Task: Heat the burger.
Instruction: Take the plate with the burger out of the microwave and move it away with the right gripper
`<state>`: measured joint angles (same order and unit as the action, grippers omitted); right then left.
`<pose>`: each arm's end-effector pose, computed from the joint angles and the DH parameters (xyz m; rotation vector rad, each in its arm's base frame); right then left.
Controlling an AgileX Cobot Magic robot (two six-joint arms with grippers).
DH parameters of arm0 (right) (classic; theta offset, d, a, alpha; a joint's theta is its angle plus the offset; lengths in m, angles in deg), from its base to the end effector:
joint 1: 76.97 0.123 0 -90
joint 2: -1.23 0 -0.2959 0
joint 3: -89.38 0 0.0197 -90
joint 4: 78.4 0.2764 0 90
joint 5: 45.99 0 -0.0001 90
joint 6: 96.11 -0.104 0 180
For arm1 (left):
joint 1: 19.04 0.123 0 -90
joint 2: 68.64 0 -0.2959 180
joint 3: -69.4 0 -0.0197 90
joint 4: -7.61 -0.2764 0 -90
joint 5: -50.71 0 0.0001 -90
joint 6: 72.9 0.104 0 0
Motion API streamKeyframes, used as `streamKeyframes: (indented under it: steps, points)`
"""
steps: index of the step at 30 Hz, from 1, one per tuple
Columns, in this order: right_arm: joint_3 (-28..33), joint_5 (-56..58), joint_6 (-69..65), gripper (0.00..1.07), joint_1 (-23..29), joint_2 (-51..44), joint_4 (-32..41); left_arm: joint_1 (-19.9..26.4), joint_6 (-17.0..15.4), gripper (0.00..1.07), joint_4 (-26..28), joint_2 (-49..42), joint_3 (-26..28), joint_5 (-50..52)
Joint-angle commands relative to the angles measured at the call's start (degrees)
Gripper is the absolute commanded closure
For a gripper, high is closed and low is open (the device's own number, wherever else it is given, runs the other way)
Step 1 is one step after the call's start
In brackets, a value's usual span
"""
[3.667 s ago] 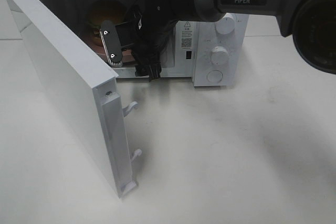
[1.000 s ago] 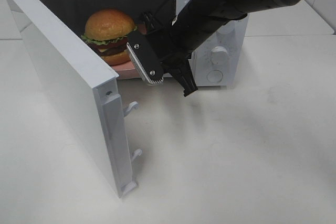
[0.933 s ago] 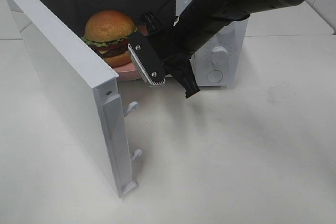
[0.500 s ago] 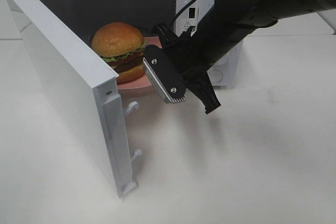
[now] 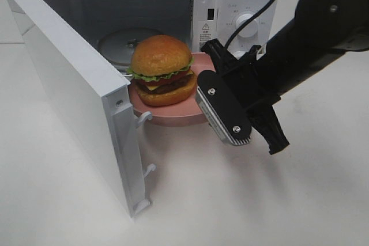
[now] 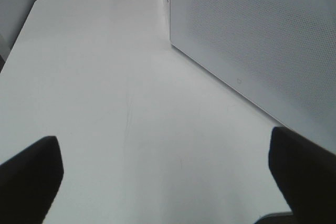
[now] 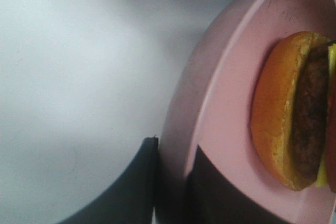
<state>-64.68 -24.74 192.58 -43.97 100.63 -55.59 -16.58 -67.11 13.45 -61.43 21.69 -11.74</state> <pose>0.2806 0.1997 0.1867 -2.2216 1.2105 -0.2042 0.0137 -0.0088 0.2876 0.0674 2.0433 -0.0320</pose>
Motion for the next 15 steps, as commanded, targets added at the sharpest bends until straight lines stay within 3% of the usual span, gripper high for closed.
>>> streamKeyframes:
  steps: [1, 15]
  points:
    - [1.72, -3.21, -0.4, 1.07, -0.29, -3.38, 0.74, 0.0, -0.23, 0.07, 0.23, -0.23, -0.11, 0.86]
    - [12.89, -4.07, -3.38, 1.07, -0.29, -16.21, 0.46, 0.0, -0.23, 0.07, 0.23, -0.23, -0.11, 0.86]
